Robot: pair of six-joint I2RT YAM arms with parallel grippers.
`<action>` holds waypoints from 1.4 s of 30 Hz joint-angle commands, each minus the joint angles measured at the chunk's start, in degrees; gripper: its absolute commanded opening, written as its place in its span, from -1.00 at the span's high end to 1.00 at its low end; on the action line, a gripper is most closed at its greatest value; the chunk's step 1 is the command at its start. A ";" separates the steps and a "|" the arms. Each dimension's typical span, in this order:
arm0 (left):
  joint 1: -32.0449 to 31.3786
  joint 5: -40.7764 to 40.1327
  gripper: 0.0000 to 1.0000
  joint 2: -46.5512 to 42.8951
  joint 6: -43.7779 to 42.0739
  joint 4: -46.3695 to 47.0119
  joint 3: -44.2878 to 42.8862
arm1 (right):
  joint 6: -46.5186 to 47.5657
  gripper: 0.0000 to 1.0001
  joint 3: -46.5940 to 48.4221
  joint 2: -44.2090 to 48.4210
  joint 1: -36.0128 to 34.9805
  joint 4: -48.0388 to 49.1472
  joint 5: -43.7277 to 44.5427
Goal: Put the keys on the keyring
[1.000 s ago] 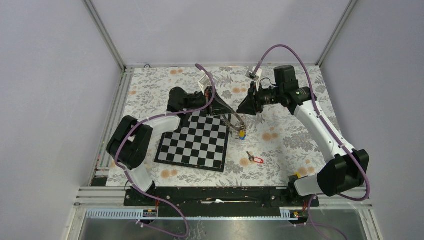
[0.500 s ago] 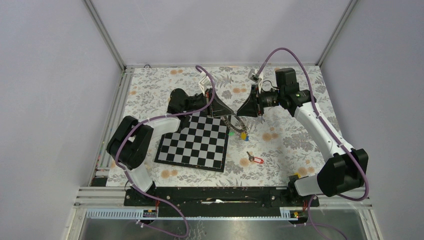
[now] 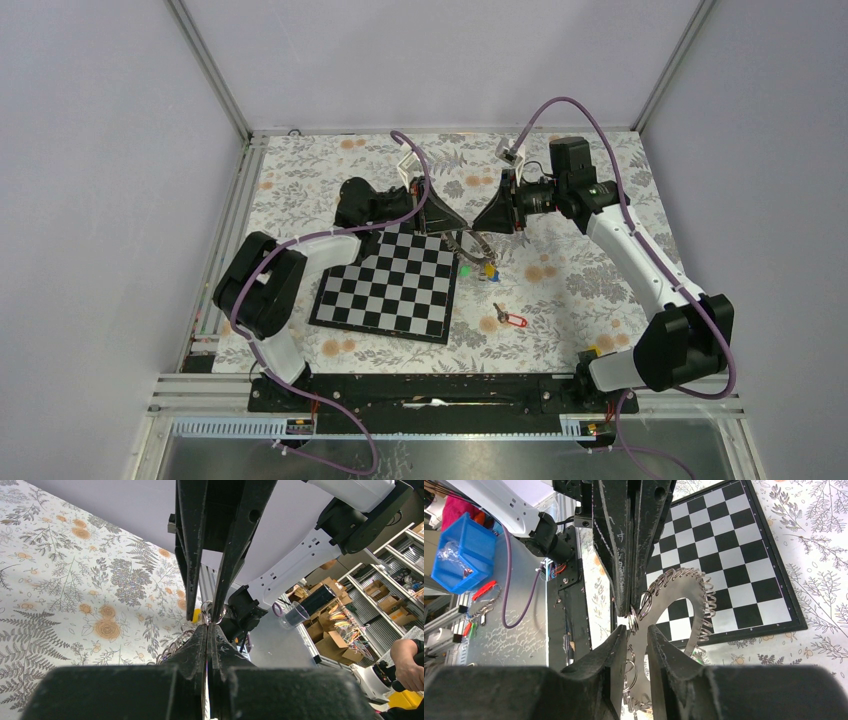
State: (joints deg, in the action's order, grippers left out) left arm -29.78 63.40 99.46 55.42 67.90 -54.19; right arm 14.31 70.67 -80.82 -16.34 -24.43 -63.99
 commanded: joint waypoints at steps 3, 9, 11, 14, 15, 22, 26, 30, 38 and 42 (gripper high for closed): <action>-0.28 -0.34 1.00 -1.97 0.66 6.54 0.12 | -1.19 0.34 -0.11 -0.23 -0.09 2.27 0.55; -0.37 -0.38 1.00 -1.88 0.54 6.63 0.05 | -1.25 0.63 -0.15 -0.14 -0.10 2.23 -1.91; -0.37 -0.44 1.00 -1.86 0.56 6.72 0.00 | -1.30 0.71 -0.50 -0.16 -0.10 2.44 -3.20; -0.37 -0.45 1.00 -1.69 0.45 6.72 -0.03 | -1.30 0.74 -0.89 -0.06 -0.23 2.52 -4.57; -0.37 -0.47 1.00 -1.66 0.47 6.72 -0.03 | -1.29 0.75 -0.95 -0.09 -0.31 2.49 -4.75; -0.37 -0.55 1.00 -1.20 0.24 6.72 -0.12 | -0.79 0.97 -0.40 0.18 -0.71 1.72 -4.99; -0.37 0.14 1.00 -1.24 -2.15 5.17 -0.19 | 1.34 1.00 1.80 0.52 -0.76 -1.23 -1.83; -0.09 1.48 0.80 -2.74 -12.26 -7.37 -1.98 | 7.45 1.00 6.92 0.55 -1.71 -9.18 7.67; 0.34 -0.57 0.42 -4.85 -36.62 -41.06 -12.55 | 16.02 1.00 14.91 0.66 -7.20 -19.47 23.72; 0.34 -0.25 0.38 -4.86 -36.70 -40.80 -13.54 | 18.36 1.00 16.55 0.40 -9.77 -21.35 29.38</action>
State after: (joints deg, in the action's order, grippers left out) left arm -29.71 63.66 96.57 24.51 31.83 -65.25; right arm 28.23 83.66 -80.88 -23.59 -42.22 -41.69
